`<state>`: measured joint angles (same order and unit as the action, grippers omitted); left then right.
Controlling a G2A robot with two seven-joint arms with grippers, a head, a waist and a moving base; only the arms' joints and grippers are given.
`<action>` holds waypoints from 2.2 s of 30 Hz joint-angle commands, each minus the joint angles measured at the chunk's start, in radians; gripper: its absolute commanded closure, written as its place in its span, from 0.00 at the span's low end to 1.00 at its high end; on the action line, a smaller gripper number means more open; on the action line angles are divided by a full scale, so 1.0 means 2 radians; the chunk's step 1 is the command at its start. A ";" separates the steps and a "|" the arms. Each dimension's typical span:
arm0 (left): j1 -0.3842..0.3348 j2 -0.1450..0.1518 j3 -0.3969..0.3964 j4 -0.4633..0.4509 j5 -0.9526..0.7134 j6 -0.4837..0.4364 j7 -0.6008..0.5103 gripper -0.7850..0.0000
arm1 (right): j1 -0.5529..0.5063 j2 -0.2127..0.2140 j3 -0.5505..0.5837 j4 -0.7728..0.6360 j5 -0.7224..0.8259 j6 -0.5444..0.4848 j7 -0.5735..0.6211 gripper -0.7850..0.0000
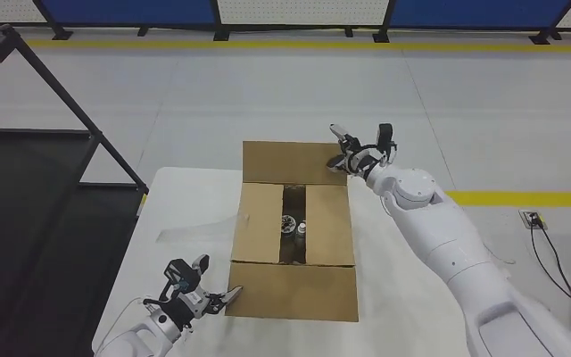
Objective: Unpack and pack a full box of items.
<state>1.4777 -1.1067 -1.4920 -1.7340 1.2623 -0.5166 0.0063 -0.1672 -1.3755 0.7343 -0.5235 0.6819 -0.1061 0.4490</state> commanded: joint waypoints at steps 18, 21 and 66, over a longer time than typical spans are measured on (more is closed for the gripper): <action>0.010 0.000 -0.013 -0.005 -0.035 0.009 0.032 0.00 | 0.039 -0.077 -0.045 0.118 -0.080 0.016 -0.074 0.00; 0.010 -0.001 -0.019 -0.003 -0.056 0.020 0.043 0.00 | 0.044 -0.082 -0.045 0.131 -0.086 0.029 -0.054 0.00; -0.041 -0.003 -0.004 0.071 0.020 0.056 0.038 0.00 | 0.016 -0.024 0.096 0.108 0.023 -0.129 0.316 0.00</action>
<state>1.3955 -1.1122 -1.5034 -1.5923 1.2999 -0.4024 0.0806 -0.1363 -1.4226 0.9280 -0.3074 0.7310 -0.3624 1.0812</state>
